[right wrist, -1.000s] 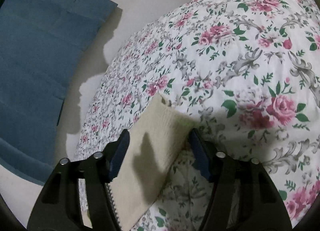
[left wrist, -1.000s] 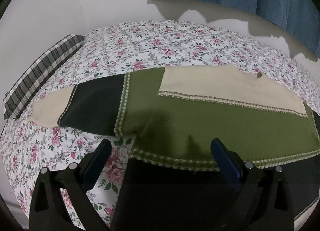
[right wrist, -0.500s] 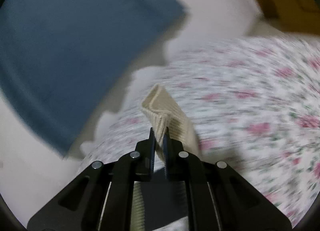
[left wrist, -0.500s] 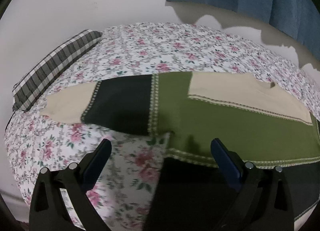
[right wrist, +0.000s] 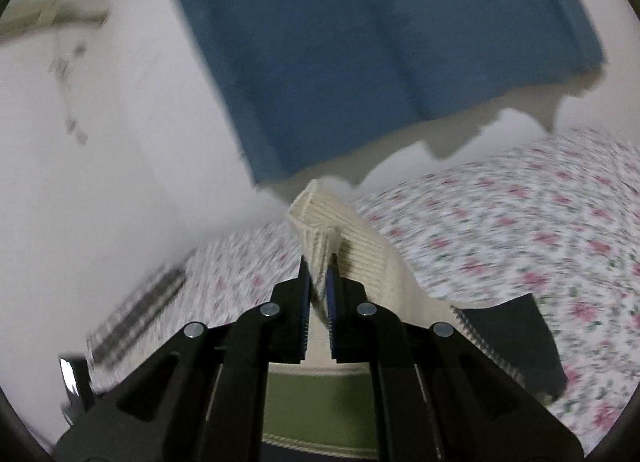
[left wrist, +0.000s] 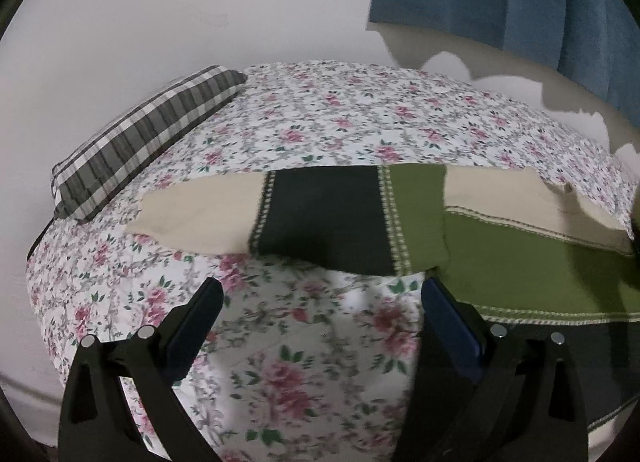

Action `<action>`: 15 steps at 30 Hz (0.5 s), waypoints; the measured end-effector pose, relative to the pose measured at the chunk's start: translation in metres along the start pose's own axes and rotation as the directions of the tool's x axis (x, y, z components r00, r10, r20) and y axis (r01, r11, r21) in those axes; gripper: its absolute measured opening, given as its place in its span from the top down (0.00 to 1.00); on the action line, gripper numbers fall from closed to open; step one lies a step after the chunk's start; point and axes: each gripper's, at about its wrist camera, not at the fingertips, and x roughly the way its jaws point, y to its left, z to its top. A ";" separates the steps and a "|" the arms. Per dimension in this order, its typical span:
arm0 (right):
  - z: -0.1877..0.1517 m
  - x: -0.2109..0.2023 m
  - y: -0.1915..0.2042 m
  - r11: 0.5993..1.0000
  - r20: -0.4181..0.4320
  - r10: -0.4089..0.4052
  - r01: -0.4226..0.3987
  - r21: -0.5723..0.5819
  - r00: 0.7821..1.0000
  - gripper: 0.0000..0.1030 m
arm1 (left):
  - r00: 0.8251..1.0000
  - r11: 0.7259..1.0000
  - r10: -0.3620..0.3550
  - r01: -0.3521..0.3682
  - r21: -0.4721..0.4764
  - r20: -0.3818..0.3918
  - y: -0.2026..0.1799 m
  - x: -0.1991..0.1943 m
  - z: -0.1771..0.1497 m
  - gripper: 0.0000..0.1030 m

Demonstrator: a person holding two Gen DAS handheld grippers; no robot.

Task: Fold small clothes
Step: 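Carry the sleeve across the green body with the right tool and release it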

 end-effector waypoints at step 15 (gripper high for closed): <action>-0.134 0.102 0.120 0.957 -0.345 0.019 -0.117 -0.267 0.938 0.93 | 0.998 0.998 -0.060 0.060 -0.030 -0.004 0.016 0.004 -0.010 0.04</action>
